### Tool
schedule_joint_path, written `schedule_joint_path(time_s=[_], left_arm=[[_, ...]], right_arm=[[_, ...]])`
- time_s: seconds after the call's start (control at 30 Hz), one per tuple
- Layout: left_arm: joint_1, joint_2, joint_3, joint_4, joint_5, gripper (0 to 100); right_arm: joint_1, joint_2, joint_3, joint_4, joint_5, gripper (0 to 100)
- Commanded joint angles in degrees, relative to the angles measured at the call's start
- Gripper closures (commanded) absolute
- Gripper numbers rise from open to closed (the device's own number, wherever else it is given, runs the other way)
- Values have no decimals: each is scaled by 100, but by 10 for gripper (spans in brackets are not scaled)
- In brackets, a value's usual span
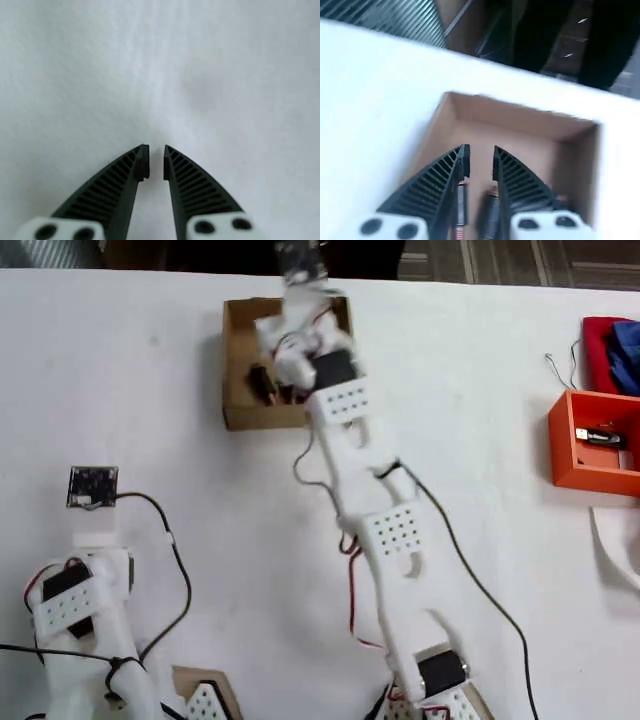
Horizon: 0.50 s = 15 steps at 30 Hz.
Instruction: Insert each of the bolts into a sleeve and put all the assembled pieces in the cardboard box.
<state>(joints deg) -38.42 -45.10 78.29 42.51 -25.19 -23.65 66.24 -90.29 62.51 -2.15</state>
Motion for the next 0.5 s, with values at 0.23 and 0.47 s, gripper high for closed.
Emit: schedule_joint_path(time_s=[0.23,0.47], left_arm=[[-18,-88,-171,-79,44,925],[765,-88,-2062,1371,70,922]], right_arm=[[1059,-1692,-527,2308,35,937],[1323,-3099,-475,3908,35,939]])
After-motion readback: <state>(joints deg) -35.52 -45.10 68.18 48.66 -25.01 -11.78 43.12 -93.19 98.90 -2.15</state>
